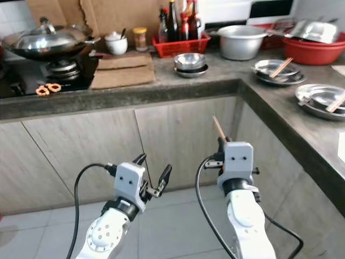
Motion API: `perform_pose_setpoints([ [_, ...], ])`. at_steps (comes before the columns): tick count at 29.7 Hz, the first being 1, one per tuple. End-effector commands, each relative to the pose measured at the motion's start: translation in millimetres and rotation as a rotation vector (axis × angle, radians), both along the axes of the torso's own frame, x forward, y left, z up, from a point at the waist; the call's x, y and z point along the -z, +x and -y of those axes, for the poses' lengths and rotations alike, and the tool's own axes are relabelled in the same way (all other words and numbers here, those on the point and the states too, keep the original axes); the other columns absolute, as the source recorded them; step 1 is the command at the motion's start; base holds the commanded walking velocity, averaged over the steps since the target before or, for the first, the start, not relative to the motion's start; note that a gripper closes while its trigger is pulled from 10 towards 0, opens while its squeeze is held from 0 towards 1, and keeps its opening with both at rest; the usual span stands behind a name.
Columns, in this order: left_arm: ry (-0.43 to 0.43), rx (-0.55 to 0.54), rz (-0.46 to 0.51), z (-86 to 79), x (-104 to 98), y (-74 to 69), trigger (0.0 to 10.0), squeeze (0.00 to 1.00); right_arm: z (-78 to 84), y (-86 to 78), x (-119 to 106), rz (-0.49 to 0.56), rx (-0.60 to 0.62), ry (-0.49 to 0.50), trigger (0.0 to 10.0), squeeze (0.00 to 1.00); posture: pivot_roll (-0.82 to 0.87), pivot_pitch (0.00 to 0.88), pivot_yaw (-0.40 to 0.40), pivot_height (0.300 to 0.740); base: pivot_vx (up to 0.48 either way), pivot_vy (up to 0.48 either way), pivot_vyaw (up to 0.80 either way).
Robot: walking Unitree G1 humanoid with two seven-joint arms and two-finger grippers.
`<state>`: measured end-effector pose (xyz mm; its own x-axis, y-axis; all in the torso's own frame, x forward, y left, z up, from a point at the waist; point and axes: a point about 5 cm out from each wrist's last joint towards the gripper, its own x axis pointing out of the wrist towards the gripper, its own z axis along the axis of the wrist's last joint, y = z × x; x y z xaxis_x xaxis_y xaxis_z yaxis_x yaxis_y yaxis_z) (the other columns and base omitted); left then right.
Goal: Kitchen organization
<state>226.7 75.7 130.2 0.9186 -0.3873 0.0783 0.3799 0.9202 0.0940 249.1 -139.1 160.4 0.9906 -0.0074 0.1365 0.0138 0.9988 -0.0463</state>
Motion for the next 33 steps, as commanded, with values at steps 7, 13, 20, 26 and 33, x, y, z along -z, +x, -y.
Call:
perform_pose_setpoints([
  [7, 0.011, -0.005, 0.003, -1.7, -1.3, 0.8, 10.0, 0.00, -4.1, -1.8, -6.2, 0.024, -0.016, 0.004, 10.0, 0.00, 0.04, 0.029, -0.023, 0.740, 0.000, 0.000, 0.00],
  [13, 0.011, -0.001, 0.003, -1.3, -1.0, 0.1, 10.0, 0.00, -5.1, -2.0, -5.6, 0.019, -0.018, 0.009, 10.0, 0.00, 0.04, 0.025, -0.024, 0.740, 0.000, 0.166, 0.00],
  [20, 0.008, -0.001, 0.000, -1.5, -0.2, -0.6, 10.0, 0.00, -6.5, -1.5, -5.1, 0.015, -0.022, 0.012, 10.0, 0.00, 0.04, 0.020, -0.022, 0.740, 0.000, 0.283, -0.62],
  [26, 0.007, 0.000, 0.000, -1.8, 0.1, -0.9, 10.0, 0.00, -6.9, -1.2, -5.7, 0.018, -0.021, 0.013, 10.0, 0.00, 0.04, 0.015, -0.022, 0.740, 0.000, 0.311, -0.80],
  [33, 0.008, 0.003, -0.001, -2.1, -0.2, -0.5, 10.0, 0.00, -6.5, -0.3, -6.0, 0.018, -0.016, 0.011, 10.0, 0.00, 0.04, 0.026, -0.018, 0.740, 0.000, 0.339, -0.79],
])
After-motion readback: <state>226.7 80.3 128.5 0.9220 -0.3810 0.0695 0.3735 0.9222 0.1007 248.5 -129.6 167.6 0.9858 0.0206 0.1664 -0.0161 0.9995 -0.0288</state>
